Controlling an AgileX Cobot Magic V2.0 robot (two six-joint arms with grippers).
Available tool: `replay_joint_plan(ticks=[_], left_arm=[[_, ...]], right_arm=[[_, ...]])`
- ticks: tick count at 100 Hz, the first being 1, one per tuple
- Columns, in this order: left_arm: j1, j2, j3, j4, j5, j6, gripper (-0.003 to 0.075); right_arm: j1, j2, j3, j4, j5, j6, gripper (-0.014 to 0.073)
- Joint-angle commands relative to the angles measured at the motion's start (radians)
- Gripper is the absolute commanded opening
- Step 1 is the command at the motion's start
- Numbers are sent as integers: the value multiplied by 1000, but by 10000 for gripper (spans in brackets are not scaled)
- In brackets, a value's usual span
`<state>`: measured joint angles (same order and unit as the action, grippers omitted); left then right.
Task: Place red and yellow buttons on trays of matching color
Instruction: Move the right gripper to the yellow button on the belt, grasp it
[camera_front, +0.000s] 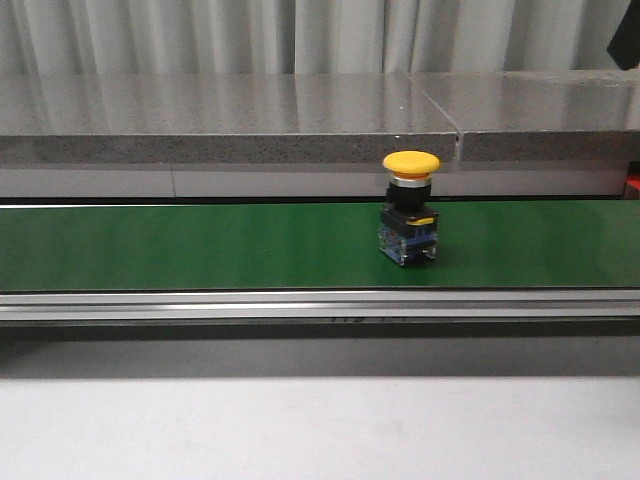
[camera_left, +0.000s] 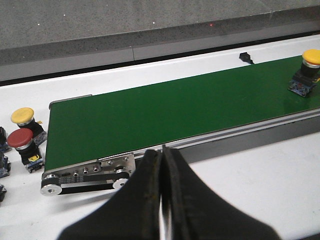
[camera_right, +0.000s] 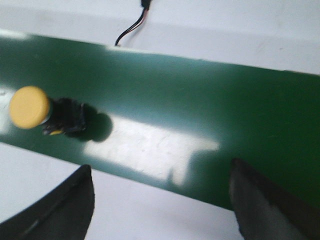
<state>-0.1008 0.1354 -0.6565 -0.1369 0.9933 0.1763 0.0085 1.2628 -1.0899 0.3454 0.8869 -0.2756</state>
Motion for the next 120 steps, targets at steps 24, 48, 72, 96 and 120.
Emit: replay_joint_plan(ticks=[24,48,72,96,120], left_arm=[[-7,16,-22,-21,-68,-10,-21],[-7,16,-22,-21,-68,-10,-21],[-7,16,-22,-21,-68,-10,-21],[-7,16,-22,-21,-68,-10,-21],[-7,16,-22,-21,-68,-10,-21]], right_arm=[[138,22,-28,15,10,-45,562],[231,132,-76,15,11,-52,562],[270,245,-140,15,-43,-65,562],[270,315,-171,12,-91,-73,437],[270,314,-172,11,-98,-73,183]])
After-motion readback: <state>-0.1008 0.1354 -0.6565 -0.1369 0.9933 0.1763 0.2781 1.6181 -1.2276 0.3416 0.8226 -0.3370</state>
